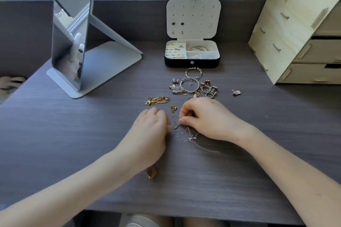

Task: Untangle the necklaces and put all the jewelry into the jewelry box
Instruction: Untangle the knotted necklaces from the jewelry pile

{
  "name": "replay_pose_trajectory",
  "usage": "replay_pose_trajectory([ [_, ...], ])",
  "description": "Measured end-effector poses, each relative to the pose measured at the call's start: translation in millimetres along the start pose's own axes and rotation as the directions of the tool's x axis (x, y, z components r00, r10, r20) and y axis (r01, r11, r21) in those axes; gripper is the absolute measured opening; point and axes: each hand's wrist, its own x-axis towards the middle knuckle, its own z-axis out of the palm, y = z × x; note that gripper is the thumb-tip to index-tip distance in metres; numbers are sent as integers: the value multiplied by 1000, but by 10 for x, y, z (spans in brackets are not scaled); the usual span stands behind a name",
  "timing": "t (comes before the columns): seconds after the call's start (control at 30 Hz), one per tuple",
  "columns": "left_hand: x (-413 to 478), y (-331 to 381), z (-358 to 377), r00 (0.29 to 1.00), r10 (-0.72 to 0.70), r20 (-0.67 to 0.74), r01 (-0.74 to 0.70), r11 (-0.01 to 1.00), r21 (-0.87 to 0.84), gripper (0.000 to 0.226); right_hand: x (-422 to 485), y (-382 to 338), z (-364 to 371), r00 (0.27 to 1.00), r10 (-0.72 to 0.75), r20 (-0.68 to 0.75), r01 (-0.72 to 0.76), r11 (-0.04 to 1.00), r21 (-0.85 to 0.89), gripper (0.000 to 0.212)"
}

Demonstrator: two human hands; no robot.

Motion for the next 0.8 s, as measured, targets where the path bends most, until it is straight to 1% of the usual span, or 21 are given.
replay_pose_trajectory([
  [0.03, -4, -10, -58, 996, -87, -8, 86, 990, -114, 10, 1, 1, -1, 1000, -2, -1, 2, 1000, 1, 9],
  [0.07, -1, -33, -101, 988, -154, 30, 157, 968, -198, 12, 0, 2, 0, 1000, -4, -3, 4, 1000, 3, 10],
  [0.13, 28, -46, -218, 978, -203, 51, 208, 919, -336, 21, -4, 2, 6, 1000, -7, -7, 7, 1000, 6, 11],
  [0.2, 30, -63, -335, 976, -208, 70, 217, 867, -450, 26, -9, 2, 11, 1000, -8, -9, 8, 1000, -1, 9],
  [0.3, 26, -52, -478, 978, -173, 116, 207, 768, -605, 23, -16, -5, 8, 1000, -2, -7, 2, 1000, -6, 7],
  [0.37, 19, -47, -561, 979, -137, 151, 204, 674, -710, 22, -18, -15, 2, 1000, 3, -1, -3, 1000, -15, 8],
  [0.5, -1, -59, -738, 975, -63, 215, 222, 399, -890, 17, -21, -31, -3, 1000, 2, 1, -2, 1000, -23, 11],
  [0.57, -17, -123, -813, 972, -8, 234, 227, 282, -932, 16, -17, -29, 0, 1000, 5, 0, -5, 1000, -28, 12],
  [0.63, -37, -192, -877, 967, 78, 244, 226, 186, -956, 23, -15, -29, 2, 1000, 6, 2, -6, 999, -31, 12],
  [0.7, -58, -256, -930, 962, 135, 238, 217, 149, -965, 31, -14, -31, 2, 1000, 4, 1, -4, 999, -36, 13],
  [0.8, -85, -316, -986, 965, 155, 213, 187, 165, -968, 33, -17, -33, -1, 1000, 5, -4, -5, 999, -40, 12],
])
